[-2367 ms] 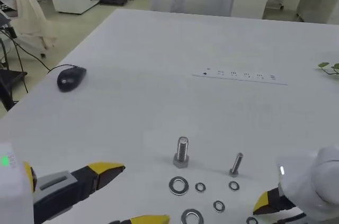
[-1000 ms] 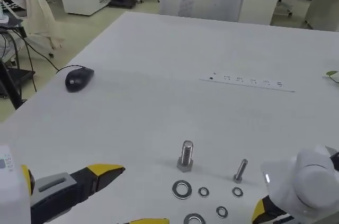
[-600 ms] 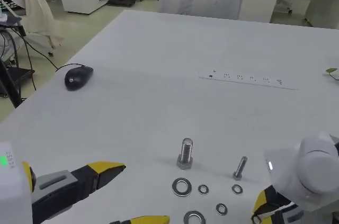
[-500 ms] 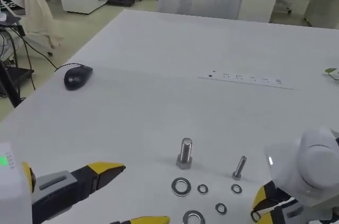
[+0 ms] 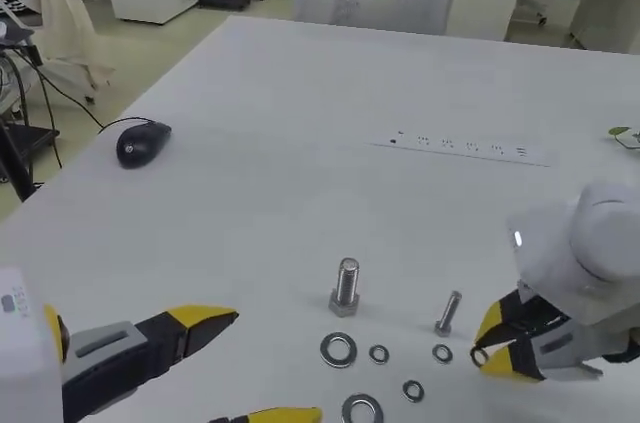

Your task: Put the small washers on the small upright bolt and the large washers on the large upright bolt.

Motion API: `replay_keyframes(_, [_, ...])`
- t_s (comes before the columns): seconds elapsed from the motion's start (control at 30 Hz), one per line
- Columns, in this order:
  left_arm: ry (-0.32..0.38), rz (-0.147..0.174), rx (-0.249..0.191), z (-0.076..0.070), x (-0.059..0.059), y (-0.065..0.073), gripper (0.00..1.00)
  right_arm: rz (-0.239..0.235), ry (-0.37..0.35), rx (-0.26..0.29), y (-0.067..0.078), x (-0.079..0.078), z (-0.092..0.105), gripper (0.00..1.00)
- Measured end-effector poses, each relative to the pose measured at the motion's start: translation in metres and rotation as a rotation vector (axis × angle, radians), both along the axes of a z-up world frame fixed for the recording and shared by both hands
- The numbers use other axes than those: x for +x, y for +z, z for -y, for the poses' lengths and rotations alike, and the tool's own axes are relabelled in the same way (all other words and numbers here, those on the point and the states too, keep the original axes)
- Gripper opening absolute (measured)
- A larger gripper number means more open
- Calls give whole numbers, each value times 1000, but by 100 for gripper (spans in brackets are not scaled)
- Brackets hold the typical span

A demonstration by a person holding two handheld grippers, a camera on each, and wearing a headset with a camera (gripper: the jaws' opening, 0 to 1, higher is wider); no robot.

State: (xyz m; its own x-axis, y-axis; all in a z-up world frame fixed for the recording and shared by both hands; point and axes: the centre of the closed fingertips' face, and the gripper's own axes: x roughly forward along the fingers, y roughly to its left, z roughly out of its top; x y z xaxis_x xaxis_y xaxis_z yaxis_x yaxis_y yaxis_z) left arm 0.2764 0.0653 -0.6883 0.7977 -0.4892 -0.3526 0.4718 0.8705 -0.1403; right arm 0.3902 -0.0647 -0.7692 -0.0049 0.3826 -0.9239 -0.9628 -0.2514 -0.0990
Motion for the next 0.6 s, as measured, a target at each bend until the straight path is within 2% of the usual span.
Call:
replay_keyframes(0.13, [-3, -2, -1, 1, 0, 0, 54, 25, -5, -1, 10, 14, -6, 12])
replay_keyframes(0.3, [-2, 0, 0, 0, 1, 0, 54, 48, -10, 1, 15, 26, -13, 12])
replay_keyframes(0.6, [2, -1, -1, -1, 0, 1, 54, 56, 2, -8, 17, 34, -23, 12])
